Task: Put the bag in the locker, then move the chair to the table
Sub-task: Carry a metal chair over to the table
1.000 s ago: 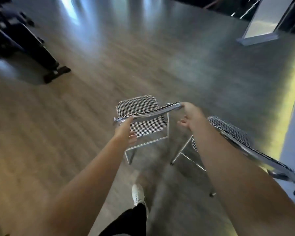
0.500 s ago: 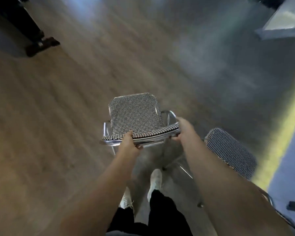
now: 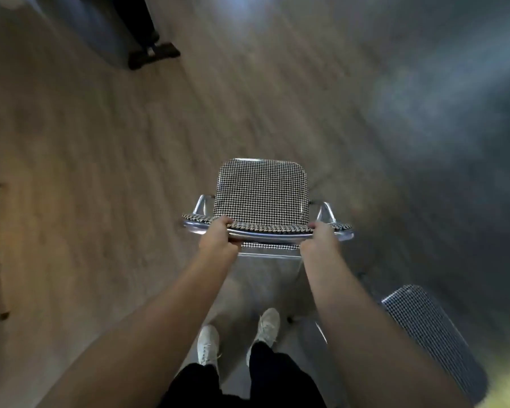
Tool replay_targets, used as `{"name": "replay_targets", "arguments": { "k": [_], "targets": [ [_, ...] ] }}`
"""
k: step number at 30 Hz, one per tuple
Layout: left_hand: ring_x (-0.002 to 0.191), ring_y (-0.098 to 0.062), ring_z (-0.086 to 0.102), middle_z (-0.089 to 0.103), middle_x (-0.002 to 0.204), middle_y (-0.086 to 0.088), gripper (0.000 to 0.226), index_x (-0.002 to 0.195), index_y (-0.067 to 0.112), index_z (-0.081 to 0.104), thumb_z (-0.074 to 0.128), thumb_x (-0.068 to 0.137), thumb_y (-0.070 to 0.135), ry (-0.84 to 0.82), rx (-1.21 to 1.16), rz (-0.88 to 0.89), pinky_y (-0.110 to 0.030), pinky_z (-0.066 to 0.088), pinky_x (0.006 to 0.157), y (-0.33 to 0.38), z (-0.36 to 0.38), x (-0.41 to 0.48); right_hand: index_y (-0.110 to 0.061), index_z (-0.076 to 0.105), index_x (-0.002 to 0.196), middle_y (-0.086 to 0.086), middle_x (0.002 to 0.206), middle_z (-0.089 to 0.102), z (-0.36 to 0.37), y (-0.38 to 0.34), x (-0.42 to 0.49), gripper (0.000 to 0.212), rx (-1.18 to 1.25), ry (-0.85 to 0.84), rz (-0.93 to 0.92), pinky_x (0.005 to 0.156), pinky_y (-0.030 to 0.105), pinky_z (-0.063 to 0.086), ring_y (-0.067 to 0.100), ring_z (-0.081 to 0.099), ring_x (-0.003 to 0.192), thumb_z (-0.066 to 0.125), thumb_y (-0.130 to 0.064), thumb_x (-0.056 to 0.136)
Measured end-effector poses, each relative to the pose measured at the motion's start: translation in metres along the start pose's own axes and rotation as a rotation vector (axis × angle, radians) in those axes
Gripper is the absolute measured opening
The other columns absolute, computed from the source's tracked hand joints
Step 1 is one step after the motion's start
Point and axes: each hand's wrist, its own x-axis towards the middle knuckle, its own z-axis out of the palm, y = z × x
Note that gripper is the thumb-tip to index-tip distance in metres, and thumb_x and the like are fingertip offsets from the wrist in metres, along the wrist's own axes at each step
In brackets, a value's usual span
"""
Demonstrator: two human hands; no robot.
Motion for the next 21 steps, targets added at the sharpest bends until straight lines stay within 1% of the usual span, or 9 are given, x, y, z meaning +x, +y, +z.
{"name": "replay_targets", "arguments": {
  "k": [3,5,6,10,12,14,15,17,21],
  "targets": [
    [0.083,-0.029,0.062,0.061,0.099,-0.017,0.008,0.097,0.001,0.051,0.051,0.089,0.001,-0.084,-0.029,0.034,-0.048,0.055,0.060,0.032,0.003,0.010,-0.023,0.056,0.095,0.004,0.102,0.051,0.036,-0.019,-0.008,0.014,-0.135,-0.012,-0.110,0.069,0.023,0.045,0.018,0.051,0.084,0.056,-0.019,0.081],
    [0.098,-0.032,0.064,0.063,0.115,-0.019,0.014,0.103,0.001,0.051,0.050,0.089,0.000,-0.100,-0.101,0.045,-0.050,0.055,0.065,0.059,-0.007,0.010,-0.013,0.056,0.086,0.005,0.099,0.055,0.066,-0.030,-0.013,0.002,0.003,0.064,-0.048,0.051,0.022,0.041,0.017,0.052,0.072,0.057,-0.014,0.085],
    [0.103,-0.033,0.064,0.062,0.121,-0.019,0.018,0.107,0.001,0.051,0.050,0.088,0.000,-0.083,-0.126,0.048,-0.051,0.055,0.068,0.071,-0.017,0.011,-0.011,0.054,0.079,0.006,0.098,0.057,0.083,-0.030,-0.017,0.007,0.078,0.071,-0.025,0.048,0.025,0.040,0.017,0.052,0.068,0.058,-0.013,0.084],
    [0.104,-0.035,0.063,0.060,0.122,-0.021,0.023,0.113,0.001,0.050,0.051,0.089,-0.001,-0.049,-0.226,0.080,-0.052,0.054,0.079,0.121,-0.076,0.012,-0.012,0.052,0.075,0.003,0.086,0.052,0.149,-0.010,-0.073,0.014,-0.026,0.030,-0.115,0.059,0.029,0.044,0.019,0.051,0.071,0.062,-0.018,0.082],
    [0.105,-0.036,0.063,0.060,0.122,-0.022,0.021,0.112,0.001,0.050,0.050,0.091,0.000,-0.029,-0.271,0.095,-0.053,0.053,0.081,0.152,-0.114,0.010,-0.014,0.045,0.072,0.003,0.083,0.051,0.188,0.009,-0.096,0.018,-0.013,-0.004,-0.131,0.056,0.029,0.042,0.018,0.050,0.067,0.061,-0.014,0.082],
    [0.090,-0.032,0.063,0.059,0.115,-0.020,0.014,0.105,0.001,0.050,0.049,0.092,0.000,-0.035,-0.340,0.116,-0.050,0.052,0.075,0.184,-0.157,0.007,-0.012,0.042,0.072,0.001,0.077,0.048,0.230,0.031,-0.119,0.020,0.003,-0.063,-0.119,0.051,0.028,0.041,0.014,0.046,0.061,0.059,-0.008,0.083],
    [0.084,-0.030,0.062,0.058,0.112,-0.019,0.009,0.101,0.001,0.050,0.049,0.092,0.000,-0.033,-0.363,0.123,-0.049,0.052,0.077,0.200,-0.179,0.006,-0.014,0.043,0.074,-0.001,0.077,0.047,0.252,0.044,-0.134,0.019,-0.093,-0.095,-0.147,0.050,0.025,0.042,0.012,0.045,0.061,0.055,-0.008,0.087],
    [0.083,-0.030,0.060,0.056,0.110,-0.019,0.004,0.095,0.001,0.049,0.049,0.091,0.000,-0.016,-0.420,0.142,-0.050,0.051,0.085,0.231,-0.227,-0.001,-0.017,0.042,0.075,-0.001,0.083,0.051,0.295,0.076,-0.160,0.020,-0.066,-0.200,-0.140,0.051,0.023,0.043,0.013,0.046,0.063,0.049,-0.007,0.091],
    [0.089,-0.030,0.060,0.058,0.102,-0.018,0.011,0.100,0.003,0.048,0.052,0.090,0.000,0.060,-0.560,0.200,-0.049,0.052,0.086,0.286,-0.327,-0.015,-0.028,0.043,0.079,-0.002,0.092,0.052,0.384,0.142,-0.208,0.030,-0.037,-0.322,-0.043,0.050,0.014,0.039,0.006,0.045,0.063,0.057,-0.003,0.087]
  ]
}}
